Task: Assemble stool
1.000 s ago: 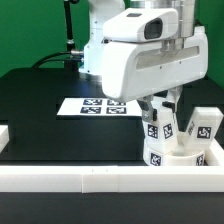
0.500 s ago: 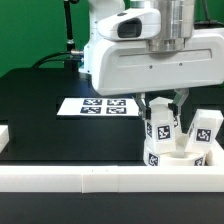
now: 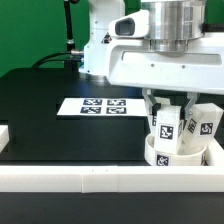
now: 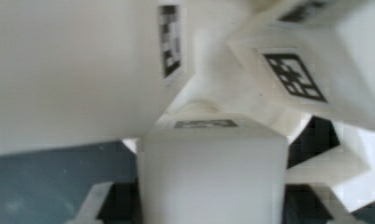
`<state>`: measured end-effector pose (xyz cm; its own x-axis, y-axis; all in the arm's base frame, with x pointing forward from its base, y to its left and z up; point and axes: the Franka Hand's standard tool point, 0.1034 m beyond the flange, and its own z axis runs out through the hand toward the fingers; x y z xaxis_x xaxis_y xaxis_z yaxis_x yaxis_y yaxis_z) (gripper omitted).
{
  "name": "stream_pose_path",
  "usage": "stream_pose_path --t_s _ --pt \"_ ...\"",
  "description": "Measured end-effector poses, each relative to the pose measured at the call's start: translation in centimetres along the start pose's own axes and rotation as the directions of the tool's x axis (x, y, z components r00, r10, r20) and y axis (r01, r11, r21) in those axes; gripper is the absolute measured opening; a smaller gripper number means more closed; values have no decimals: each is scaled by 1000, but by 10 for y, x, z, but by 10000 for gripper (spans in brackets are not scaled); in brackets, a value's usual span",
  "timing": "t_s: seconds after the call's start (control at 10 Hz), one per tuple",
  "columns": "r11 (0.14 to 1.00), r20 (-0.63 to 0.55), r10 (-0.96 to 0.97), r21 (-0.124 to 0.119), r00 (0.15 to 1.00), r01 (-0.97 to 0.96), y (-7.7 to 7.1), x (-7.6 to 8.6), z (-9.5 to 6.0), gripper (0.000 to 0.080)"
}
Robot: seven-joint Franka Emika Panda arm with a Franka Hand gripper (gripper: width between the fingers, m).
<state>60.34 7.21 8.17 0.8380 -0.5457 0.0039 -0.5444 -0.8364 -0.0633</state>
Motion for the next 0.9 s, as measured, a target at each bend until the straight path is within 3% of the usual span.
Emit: stream_pose_path --t_s 0.1,0.5,0.8,0.9 --pt "986 7 166 9 986 -166 -2 -1 0 335" --pt "895 16 446 12 895 -446 -4 -3 0 335" --pt "750 32 661 14 750 -662 -6 -4 1 335" --pt "611 59 789 39 612 -791 -7 -4 1 335"
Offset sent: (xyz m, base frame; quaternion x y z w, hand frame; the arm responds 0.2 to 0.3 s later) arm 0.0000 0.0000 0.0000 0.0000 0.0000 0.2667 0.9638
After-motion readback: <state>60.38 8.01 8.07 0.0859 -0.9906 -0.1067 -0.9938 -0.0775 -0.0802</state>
